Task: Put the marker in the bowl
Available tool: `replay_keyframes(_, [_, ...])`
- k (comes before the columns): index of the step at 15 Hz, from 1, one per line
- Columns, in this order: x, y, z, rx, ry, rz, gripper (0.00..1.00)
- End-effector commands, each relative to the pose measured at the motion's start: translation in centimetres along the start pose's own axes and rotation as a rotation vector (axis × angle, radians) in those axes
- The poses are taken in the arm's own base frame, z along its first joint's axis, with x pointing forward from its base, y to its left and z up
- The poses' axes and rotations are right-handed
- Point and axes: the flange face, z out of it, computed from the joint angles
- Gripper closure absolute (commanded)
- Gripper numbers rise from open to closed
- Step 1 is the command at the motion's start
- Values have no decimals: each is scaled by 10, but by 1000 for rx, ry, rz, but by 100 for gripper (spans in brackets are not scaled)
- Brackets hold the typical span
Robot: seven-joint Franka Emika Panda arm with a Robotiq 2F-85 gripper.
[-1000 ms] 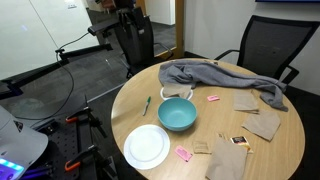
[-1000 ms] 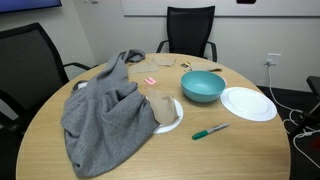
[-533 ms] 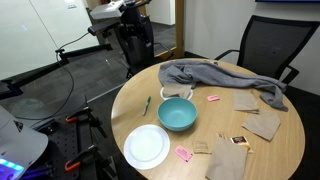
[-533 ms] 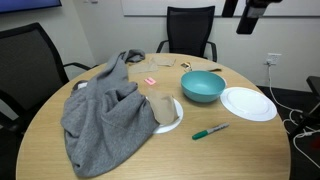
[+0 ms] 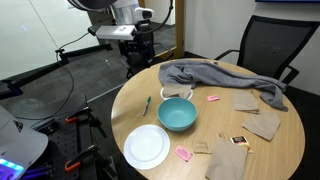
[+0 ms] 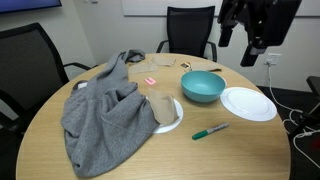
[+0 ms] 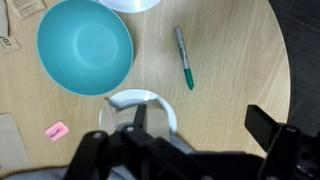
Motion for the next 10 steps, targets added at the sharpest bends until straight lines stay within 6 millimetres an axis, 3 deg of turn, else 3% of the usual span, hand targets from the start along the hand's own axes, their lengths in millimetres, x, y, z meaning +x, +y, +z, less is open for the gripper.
replay_keyframes(1, [0, 5, 23, 39, -1, -44, 0])
replay_keyframes(10, [2, 7, 80, 36, -28, -105, 0])
